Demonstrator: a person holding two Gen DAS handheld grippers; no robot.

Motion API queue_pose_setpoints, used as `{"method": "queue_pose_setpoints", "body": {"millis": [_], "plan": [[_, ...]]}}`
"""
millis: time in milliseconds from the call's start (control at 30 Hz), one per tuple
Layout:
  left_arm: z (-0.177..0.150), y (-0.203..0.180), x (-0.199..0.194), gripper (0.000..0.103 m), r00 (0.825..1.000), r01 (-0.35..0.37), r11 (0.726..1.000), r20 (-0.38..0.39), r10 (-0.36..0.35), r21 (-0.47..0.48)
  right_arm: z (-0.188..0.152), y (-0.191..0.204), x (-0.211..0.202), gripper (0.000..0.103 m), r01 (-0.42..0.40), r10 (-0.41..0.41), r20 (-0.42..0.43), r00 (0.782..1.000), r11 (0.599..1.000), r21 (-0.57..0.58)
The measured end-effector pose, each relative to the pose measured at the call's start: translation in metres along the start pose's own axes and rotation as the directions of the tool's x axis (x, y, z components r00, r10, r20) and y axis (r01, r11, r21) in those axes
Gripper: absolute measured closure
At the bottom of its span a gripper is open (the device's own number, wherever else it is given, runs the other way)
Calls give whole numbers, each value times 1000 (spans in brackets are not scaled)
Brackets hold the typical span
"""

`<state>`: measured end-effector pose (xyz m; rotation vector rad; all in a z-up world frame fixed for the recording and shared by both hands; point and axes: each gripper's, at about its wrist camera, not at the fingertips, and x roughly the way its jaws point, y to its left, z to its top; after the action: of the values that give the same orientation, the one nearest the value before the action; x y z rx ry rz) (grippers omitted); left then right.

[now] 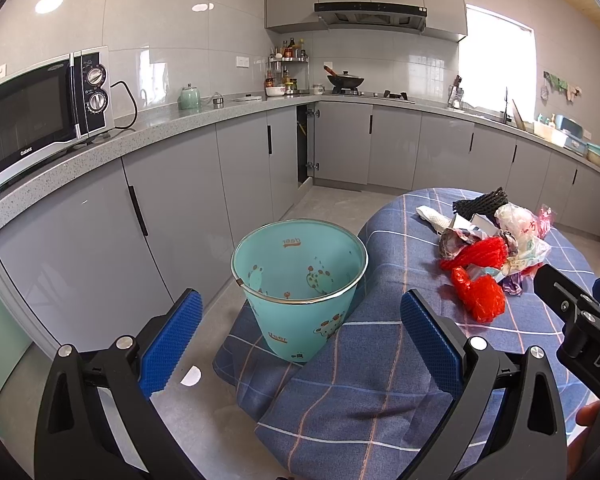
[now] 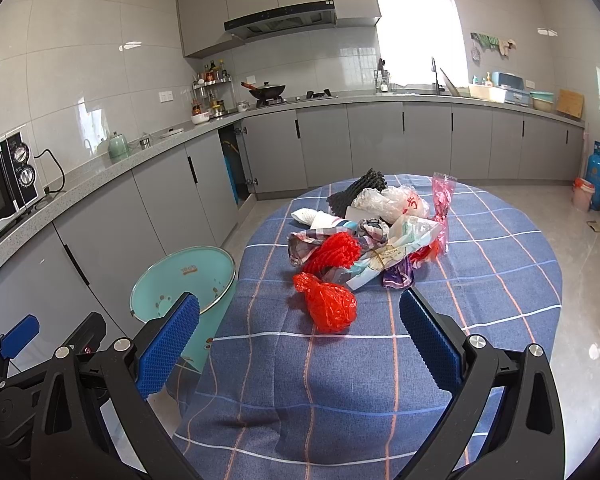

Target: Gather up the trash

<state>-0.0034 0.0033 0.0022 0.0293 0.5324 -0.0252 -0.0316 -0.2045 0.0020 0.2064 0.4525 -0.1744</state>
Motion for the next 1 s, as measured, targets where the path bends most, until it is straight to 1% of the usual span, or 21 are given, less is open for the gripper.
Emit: {"method": "queue_pose_setpoints", "body": {"millis": [233,533,733,833,1000], "plan": [[-2,-2,2,6,1000,0,1000,-6,0,3,0,-1,1,4,2,-2,-3,1000,1000,2],[-6,-3,18,6,999,-4,1000,-38,4,4,-4,-7,17,4,6,-5,-26,1000,1000,13],[-10,0,35,6,998,-8,1000,-58,8,-15,-2,-11,37,4,9,-9,-53,999,1000,4],[-11,-1,42,6,999,7,1000,-53,-8,-29,-1,-13,49,4,9,-9,-74,997,1000,-2],[-12,-11,56,6,998,18,1000,-60,-18,-9,0,-23,70,4,12,-12,-91,996,1000,-7]]}}
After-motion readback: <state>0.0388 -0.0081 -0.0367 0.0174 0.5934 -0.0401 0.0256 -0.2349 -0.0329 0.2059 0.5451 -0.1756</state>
